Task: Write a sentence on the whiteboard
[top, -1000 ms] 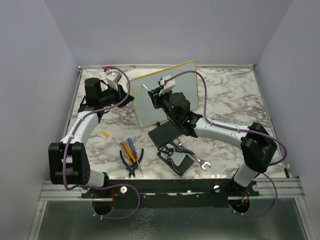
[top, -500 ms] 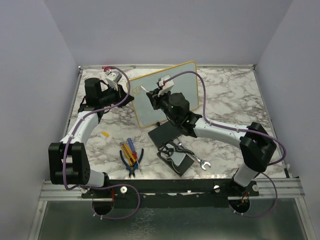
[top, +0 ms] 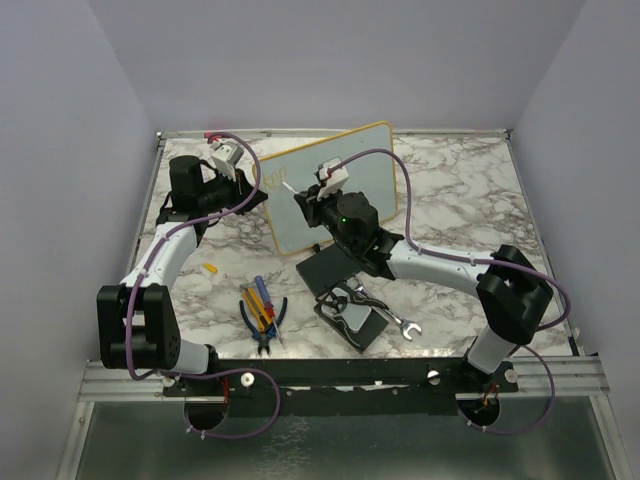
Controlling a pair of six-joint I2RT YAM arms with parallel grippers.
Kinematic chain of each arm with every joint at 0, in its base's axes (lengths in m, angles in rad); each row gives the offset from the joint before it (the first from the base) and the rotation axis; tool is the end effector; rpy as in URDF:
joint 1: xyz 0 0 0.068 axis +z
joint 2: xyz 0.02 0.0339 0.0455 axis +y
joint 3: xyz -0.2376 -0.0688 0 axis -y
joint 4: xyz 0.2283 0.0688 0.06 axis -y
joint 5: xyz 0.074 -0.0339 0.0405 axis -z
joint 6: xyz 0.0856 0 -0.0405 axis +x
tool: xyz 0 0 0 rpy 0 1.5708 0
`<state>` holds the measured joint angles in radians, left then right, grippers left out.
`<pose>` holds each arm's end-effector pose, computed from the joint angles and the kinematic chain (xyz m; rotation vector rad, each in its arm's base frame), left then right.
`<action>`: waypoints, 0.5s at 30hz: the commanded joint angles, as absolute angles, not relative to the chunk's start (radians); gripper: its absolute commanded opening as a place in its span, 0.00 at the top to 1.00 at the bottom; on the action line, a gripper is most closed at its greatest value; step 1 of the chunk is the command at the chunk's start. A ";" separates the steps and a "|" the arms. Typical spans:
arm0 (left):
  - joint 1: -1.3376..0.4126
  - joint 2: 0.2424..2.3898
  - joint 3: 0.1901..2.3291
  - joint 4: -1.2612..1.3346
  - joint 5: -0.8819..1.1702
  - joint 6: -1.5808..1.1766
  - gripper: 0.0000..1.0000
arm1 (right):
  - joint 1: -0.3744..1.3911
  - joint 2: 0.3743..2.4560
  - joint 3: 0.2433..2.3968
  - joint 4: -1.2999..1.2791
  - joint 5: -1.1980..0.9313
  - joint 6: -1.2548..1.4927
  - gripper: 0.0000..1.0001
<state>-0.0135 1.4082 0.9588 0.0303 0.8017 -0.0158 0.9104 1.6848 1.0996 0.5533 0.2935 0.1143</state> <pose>0.3344 -0.0660 0.2485 0.5125 1.8710 -0.8104 0.2811 0.3215 0.2685 -0.4125 1.5768 0.5582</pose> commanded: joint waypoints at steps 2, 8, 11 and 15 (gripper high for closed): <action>-0.037 1.422 0.953 -0.051 0.798 0.032 1.00 | 0.900 1.709 1.062 0.492 0.333 0.121 0.99; -0.037 1.422 0.953 -0.051 0.797 0.032 1.00 | 0.900 1.696 1.049 0.493 0.363 0.124 0.99; -0.036 1.421 0.953 -0.050 0.797 0.032 1.00 | 0.900 1.691 1.047 0.495 0.386 0.125 0.99; -0.037 1.419 0.951 -0.051 0.796 0.032 1.00 | 0.900 1.686 1.048 0.498 0.419 0.130 0.99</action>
<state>-0.0135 1.4082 0.9588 0.0303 0.7982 -0.0154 0.9115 1.6810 1.0756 0.5579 0.3031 0.1322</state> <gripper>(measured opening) 0.113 0.095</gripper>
